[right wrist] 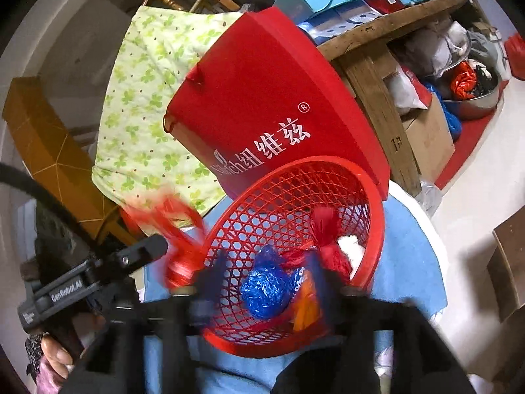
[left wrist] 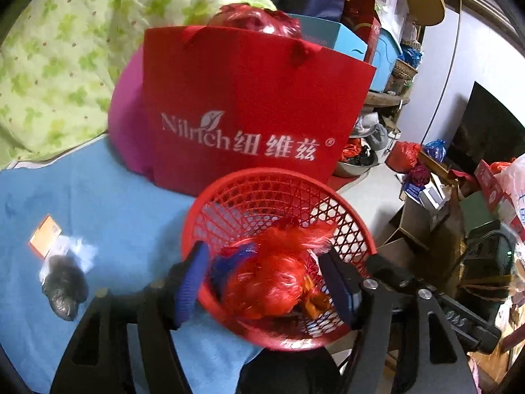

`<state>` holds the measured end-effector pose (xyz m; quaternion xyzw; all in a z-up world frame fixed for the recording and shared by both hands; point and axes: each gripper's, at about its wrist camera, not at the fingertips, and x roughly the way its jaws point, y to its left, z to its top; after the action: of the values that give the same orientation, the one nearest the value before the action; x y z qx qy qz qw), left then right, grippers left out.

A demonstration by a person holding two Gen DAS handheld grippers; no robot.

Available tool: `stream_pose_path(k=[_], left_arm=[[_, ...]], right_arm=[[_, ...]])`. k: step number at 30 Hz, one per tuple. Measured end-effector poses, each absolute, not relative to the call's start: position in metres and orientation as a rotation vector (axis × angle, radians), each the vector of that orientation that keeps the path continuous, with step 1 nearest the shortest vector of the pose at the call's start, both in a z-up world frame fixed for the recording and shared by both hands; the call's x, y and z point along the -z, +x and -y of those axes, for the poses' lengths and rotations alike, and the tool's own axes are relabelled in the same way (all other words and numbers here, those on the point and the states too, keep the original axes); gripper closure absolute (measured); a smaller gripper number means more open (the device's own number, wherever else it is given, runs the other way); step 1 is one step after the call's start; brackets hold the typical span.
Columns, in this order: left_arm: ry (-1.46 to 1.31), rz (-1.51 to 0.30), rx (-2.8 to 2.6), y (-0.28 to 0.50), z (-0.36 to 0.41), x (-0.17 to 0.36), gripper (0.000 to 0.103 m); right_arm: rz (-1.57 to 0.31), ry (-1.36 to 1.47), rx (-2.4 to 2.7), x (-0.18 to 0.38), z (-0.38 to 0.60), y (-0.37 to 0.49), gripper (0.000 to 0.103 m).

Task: Collect trash
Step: 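Open both grippers over the red mesh basket to drop wrapper and red bag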

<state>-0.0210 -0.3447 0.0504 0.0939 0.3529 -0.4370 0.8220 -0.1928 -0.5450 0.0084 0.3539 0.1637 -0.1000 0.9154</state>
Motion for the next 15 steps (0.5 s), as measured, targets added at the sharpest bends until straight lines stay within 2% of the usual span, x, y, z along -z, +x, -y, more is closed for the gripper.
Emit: stream_pose_path(k=[8,15], left_arm=[[0.199,-0.741,0.889,-0.024,0.289,-0.038,0.030],[0.313,-0.714,0.614,-0.023,0.190,0.007,0.030]], right_arm=[[-0.302,0.609,0.158,-0.035,0.514,-0.200,0.037],[-0.265,0.452,0.015,-0.063,0.453,-0.193,0.037]])
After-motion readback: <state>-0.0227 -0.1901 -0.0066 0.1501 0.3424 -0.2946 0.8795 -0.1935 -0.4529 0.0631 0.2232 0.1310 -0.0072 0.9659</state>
